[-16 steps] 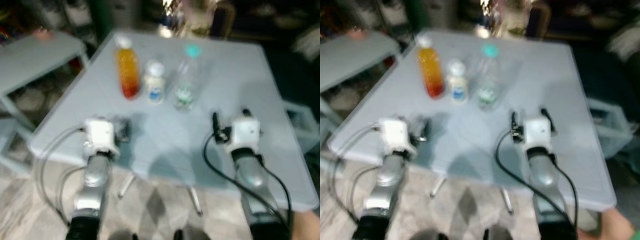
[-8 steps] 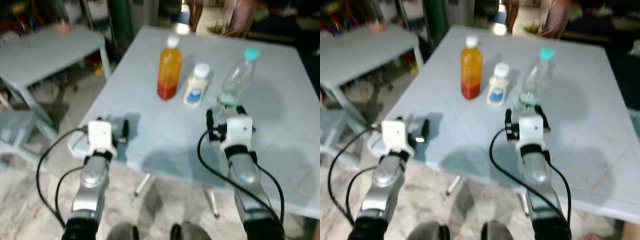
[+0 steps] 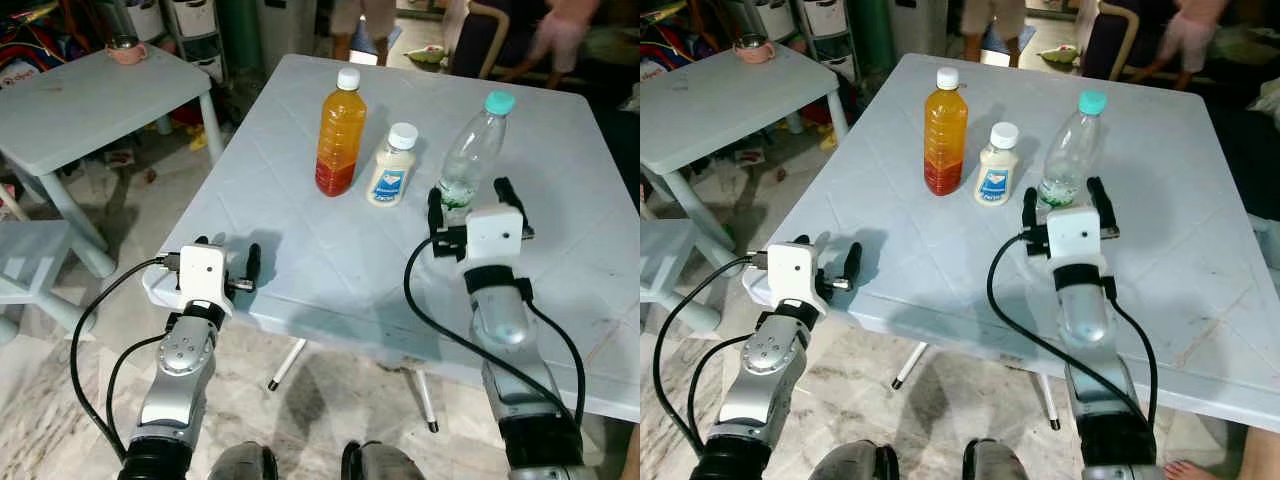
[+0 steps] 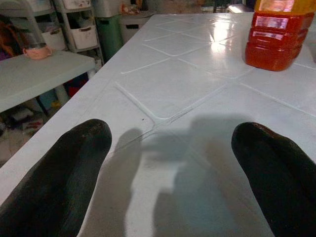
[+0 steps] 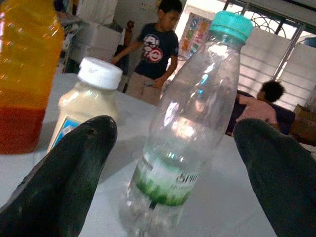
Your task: Restocking fridge
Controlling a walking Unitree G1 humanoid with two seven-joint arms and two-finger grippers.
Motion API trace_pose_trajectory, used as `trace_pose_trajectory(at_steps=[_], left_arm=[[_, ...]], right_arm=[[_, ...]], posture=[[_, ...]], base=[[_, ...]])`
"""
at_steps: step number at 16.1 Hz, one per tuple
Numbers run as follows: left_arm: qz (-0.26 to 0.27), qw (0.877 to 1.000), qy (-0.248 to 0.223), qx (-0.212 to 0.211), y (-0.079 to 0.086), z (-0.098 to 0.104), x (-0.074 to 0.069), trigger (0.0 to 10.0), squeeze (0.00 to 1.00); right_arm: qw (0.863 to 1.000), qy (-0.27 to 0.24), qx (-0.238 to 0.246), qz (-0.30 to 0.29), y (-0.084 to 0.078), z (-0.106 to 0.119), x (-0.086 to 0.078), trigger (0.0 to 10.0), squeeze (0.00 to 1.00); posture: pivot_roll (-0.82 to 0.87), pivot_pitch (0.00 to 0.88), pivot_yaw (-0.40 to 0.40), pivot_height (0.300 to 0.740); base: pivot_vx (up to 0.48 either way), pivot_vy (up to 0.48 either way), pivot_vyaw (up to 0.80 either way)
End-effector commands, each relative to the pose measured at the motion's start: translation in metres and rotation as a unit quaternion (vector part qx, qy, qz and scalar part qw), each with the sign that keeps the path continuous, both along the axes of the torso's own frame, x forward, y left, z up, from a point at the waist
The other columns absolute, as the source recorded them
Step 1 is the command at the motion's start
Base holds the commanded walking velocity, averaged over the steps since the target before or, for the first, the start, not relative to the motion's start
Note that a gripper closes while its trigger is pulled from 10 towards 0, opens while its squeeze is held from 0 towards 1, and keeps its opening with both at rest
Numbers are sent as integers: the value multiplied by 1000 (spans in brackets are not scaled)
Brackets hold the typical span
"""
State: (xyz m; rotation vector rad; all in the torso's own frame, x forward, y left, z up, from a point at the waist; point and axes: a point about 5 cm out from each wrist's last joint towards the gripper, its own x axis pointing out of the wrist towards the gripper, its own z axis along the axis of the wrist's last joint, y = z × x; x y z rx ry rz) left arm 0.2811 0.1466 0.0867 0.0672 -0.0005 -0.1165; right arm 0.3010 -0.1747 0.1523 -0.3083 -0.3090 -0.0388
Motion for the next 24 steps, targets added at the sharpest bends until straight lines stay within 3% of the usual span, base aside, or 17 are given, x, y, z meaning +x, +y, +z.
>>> trace_pose_trajectory(at_steps=[1,5,13,19,24], left_arm=[[-7,1000,-1,2,0,3,-1,10000,0],[-11,1000,0,12,5,3,-2,10000,0],[-23,1000,1,17,5,5,-3,10000,0],[-27,1000,3,16,3,4,-4,10000,0],[-34,999,6,17,2,4,-4,10000,0]], right_arm=[[1000,-8,8,-11,-5,5,4,10000,0],[998,-60,20,22,2,41,25,10000,0],[995,-92,24,23,-1,61,34,10000,0],[994,-101,26,27,3,64,32,10000,0],[993,-107,46,-11,-1,60,16,10000,0]], posture=[[30,103,0,740],[56,107,10,740],[59,113,23,740],[58,114,22,740],[50,114,35,740]], base=[[0,0,0],[0,0,0],[0,0,0],[0,0,0],[0,0,0]])
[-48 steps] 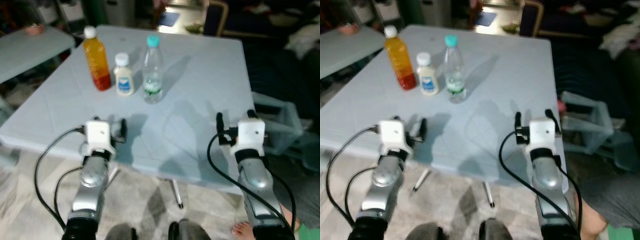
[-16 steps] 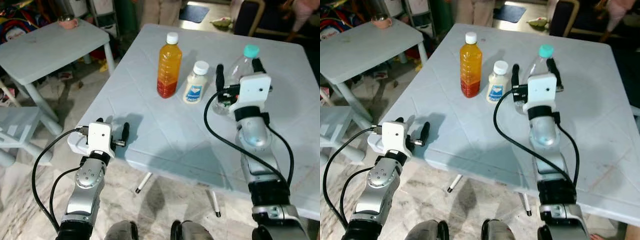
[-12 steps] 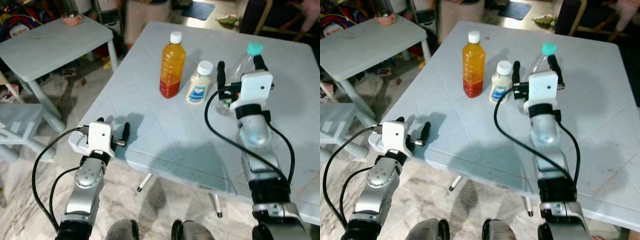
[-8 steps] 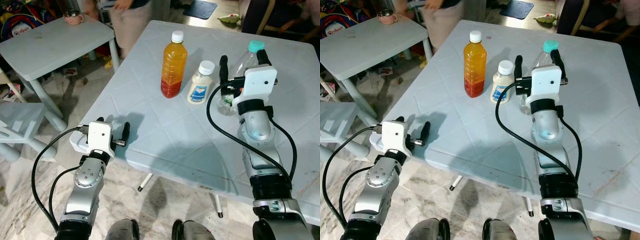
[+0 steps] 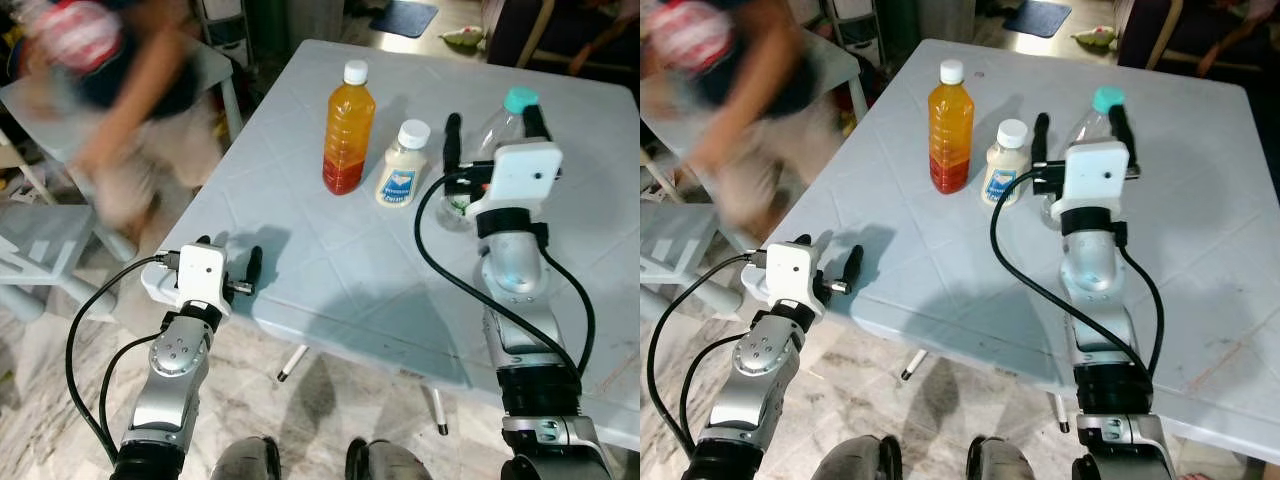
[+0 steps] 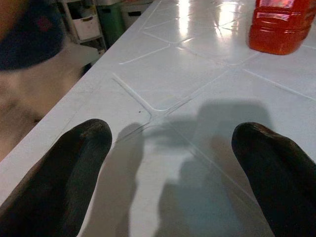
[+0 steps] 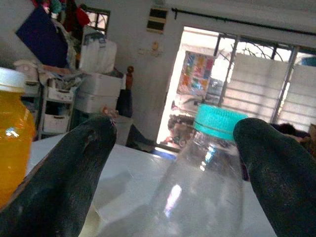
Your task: Restocking fridge
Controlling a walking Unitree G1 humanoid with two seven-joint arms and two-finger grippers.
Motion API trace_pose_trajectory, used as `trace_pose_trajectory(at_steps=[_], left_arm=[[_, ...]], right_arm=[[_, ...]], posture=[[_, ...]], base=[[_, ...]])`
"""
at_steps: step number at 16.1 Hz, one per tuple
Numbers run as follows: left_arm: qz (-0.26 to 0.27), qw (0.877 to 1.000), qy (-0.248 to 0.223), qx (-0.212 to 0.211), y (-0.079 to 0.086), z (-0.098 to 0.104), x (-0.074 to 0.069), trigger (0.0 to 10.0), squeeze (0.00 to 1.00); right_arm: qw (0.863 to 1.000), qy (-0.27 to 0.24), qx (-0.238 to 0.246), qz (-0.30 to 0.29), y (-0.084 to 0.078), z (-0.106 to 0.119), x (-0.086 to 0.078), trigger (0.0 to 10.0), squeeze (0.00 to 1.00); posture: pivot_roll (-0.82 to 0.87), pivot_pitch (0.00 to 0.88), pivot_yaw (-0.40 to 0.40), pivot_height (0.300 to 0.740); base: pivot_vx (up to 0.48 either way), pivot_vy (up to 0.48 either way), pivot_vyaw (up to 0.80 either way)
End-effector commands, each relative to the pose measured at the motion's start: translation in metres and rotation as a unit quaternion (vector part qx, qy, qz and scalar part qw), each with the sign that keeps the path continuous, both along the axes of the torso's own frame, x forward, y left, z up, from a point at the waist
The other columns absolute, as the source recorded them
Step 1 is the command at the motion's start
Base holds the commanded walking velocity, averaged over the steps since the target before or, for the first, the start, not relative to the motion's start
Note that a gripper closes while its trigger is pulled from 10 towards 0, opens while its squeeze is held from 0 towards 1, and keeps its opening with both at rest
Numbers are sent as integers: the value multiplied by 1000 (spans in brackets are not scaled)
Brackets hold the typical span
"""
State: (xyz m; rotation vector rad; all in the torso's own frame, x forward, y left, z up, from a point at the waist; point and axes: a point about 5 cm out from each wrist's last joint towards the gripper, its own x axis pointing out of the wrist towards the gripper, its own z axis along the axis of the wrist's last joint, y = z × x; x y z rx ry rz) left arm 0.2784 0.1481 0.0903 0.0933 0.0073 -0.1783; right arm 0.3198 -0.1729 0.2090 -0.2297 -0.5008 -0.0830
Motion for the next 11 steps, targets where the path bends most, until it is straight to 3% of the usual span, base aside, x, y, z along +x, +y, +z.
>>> trace_pose_trajectory(at_steps=[1,6,11], left_arm=[[-8,1000,3,5,0,1,0,10000,0],[-18,1000,5,3,-5,0,3,10000,0],[-23,1000,9,-1,-8,-2,2,10000,0]], right_arm=[[1000,-4,14,-12,-4,1,-6,10000,0],[999,-1,23,-37,-16,4,-8,10000,0],[999,-4,29,-27,-25,23,11,10000,0]], posture=[[43,114,40,740],[29,110,45,740],[38,111,39,740]], base=[[0,0,0],[0,0,0],[0,0,0]])
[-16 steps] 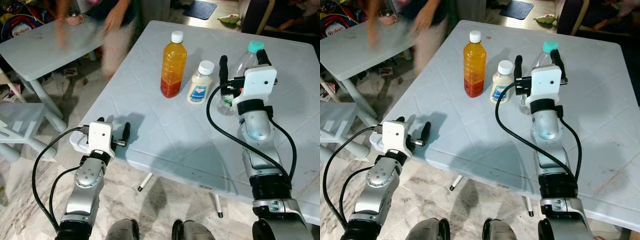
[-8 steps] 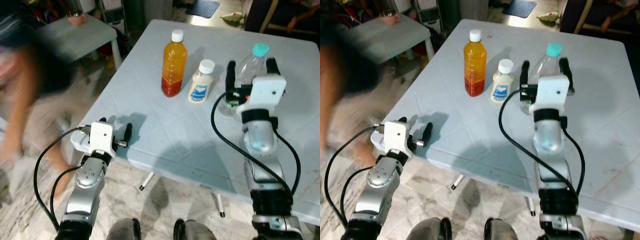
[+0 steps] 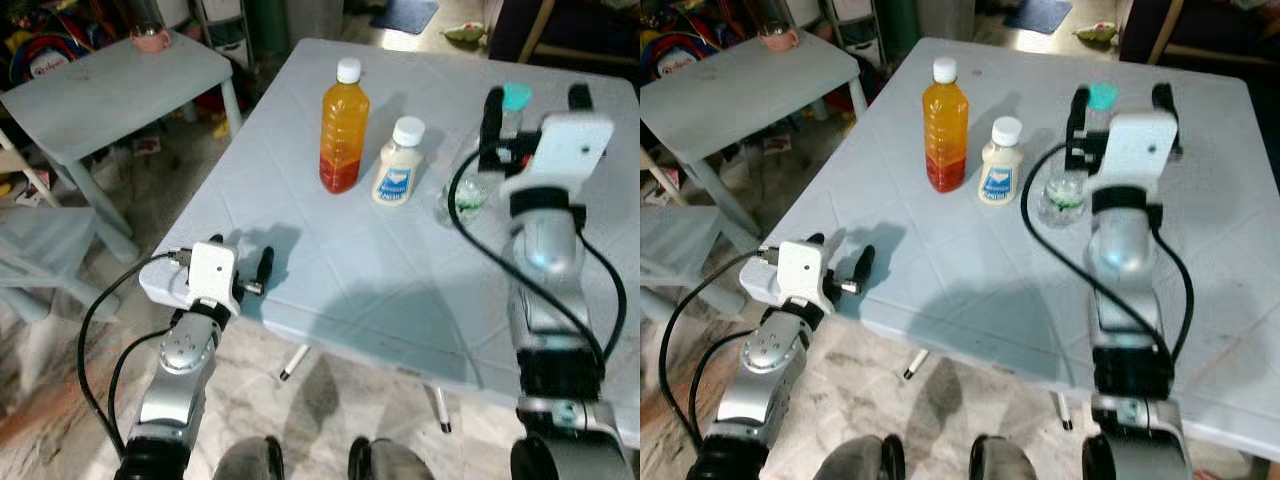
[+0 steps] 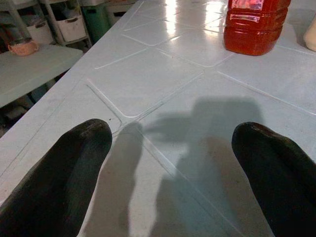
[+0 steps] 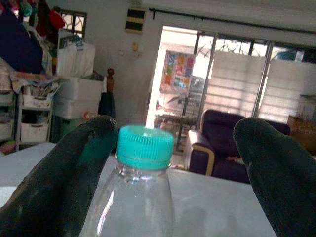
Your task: Restocking fridge
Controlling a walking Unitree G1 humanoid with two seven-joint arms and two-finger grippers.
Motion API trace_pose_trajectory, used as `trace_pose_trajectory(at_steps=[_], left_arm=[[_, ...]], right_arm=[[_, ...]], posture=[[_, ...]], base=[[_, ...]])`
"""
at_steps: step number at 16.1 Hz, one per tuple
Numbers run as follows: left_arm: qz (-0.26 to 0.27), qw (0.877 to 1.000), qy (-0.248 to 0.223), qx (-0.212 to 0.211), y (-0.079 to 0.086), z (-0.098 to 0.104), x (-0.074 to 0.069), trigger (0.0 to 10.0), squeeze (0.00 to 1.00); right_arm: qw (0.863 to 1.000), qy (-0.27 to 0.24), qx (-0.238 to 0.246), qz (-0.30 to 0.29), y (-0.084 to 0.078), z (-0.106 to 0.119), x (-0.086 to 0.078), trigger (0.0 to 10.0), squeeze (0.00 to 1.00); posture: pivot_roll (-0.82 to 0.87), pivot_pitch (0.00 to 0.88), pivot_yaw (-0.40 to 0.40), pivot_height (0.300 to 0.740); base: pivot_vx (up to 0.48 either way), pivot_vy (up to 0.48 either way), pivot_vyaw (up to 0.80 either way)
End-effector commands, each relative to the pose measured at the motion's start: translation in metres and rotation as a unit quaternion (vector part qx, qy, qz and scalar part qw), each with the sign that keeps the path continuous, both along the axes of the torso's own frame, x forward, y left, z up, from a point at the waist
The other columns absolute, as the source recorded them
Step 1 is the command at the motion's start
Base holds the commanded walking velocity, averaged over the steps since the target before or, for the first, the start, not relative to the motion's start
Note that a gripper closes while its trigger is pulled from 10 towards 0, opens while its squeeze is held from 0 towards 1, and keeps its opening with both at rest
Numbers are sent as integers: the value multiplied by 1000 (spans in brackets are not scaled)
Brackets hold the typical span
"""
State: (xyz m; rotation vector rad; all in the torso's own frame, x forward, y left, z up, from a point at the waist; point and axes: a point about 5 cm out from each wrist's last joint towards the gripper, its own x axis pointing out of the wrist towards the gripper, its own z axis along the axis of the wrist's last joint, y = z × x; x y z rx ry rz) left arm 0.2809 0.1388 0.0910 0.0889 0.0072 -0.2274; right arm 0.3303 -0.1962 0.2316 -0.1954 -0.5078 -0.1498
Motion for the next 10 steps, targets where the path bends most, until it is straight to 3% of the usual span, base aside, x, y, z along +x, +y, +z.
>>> trace_pose_trajectory(at_steps=[1,5,6,7,8,10], left_arm=[[1,1000,8,1,2,-2,-1,10000,0],[-2,1000,9,5,3,-2,-2,10000,0],[-2,1000,9,6,3,-2,-2,10000,0],[-2,1000,9,7,4,-2,-2,10000,0],[-4,1000,10,9,4,-2,-2,10000,0],[-4,1000,11,10,5,-3,-3,10000,0]], right_arm=[[1000,7,3,11,-1,3,5,10000,0],[997,30,46,52,0,8,21,10000,0],[997,30,38,62,1,10,23,10000,0],[997,32,34,66,0,12,24,4353,0],[996,36,34,69,-1,14,26,0,0],[996,44,32,66,-3,15,26,0,0]], posture=[[40,112,39,740],[49,115,45,740],[50,116,47,740],[51,117,48,740],[52,119,49,740],[53,120,47,740]], base=[[0,0,0],[0,0,0],[0,0,0],[0,0,0],[0,0,0],[0,0,0]])
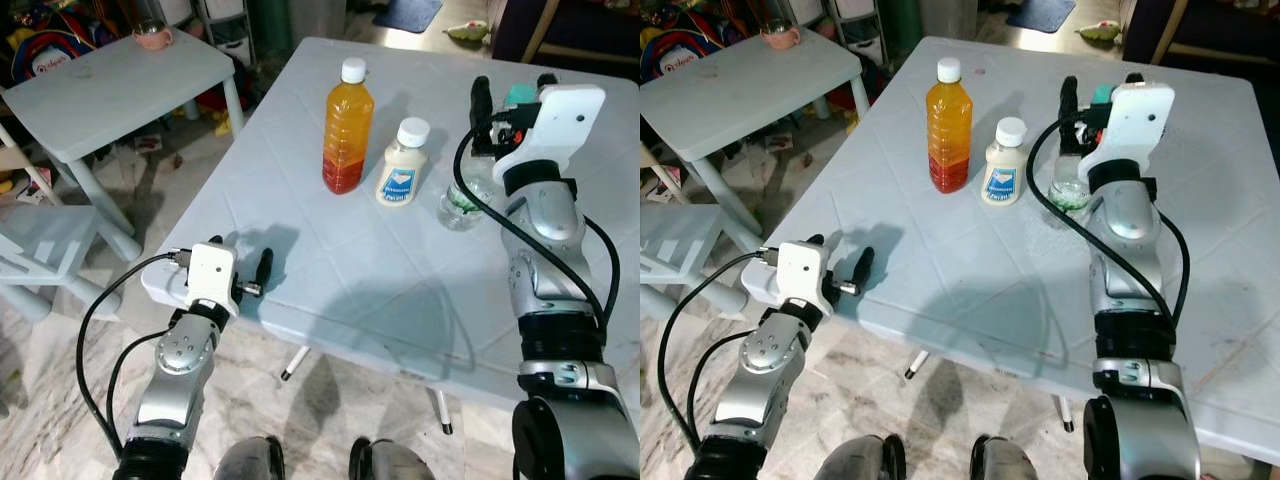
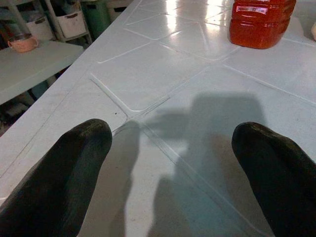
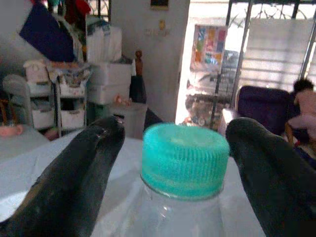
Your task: Restocking fridge
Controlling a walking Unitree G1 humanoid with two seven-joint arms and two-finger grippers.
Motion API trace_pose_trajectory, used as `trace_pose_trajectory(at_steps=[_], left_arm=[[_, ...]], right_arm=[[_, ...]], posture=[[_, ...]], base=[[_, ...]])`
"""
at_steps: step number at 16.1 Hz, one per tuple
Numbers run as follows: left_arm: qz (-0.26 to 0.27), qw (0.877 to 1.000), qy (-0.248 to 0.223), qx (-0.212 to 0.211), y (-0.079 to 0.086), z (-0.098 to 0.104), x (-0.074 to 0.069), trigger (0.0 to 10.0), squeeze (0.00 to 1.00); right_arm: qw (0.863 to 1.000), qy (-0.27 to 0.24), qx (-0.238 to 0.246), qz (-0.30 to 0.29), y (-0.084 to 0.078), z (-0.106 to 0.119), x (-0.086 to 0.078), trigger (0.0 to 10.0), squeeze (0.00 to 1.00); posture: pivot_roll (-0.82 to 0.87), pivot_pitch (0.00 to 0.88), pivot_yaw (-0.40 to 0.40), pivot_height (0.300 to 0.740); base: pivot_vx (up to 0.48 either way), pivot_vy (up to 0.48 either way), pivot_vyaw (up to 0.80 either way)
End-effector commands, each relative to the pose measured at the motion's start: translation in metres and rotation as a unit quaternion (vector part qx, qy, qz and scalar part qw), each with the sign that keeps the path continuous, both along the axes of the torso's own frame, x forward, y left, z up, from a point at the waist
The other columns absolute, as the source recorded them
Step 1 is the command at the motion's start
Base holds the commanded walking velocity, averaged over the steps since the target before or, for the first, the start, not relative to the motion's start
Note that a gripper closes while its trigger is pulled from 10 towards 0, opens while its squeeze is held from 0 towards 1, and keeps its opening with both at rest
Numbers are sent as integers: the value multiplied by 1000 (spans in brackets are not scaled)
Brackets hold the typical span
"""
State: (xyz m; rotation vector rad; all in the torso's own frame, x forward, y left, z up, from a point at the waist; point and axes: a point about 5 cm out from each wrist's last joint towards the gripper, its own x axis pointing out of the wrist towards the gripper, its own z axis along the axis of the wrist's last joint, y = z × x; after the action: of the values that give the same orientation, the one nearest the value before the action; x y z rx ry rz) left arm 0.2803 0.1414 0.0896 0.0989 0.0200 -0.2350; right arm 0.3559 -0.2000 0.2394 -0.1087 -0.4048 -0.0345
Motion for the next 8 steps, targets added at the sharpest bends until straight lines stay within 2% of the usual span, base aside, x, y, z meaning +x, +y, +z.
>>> trace_pose_trajectory(at_steps=[1,8], left_arm=[[0,1000,6,5,3,-1,-2,10000,0],[-2,1000,8,7,2,-1,-1,10000,0]], right_arm=[[1000,-2,-4,-4,-1,8,1,0,0],[1000,15,-14,-8,3,6,-6,0,0]], posture=[[54,121,46,740],[48,119,46,740]], base=[[0,0,0],[0,0,0]])
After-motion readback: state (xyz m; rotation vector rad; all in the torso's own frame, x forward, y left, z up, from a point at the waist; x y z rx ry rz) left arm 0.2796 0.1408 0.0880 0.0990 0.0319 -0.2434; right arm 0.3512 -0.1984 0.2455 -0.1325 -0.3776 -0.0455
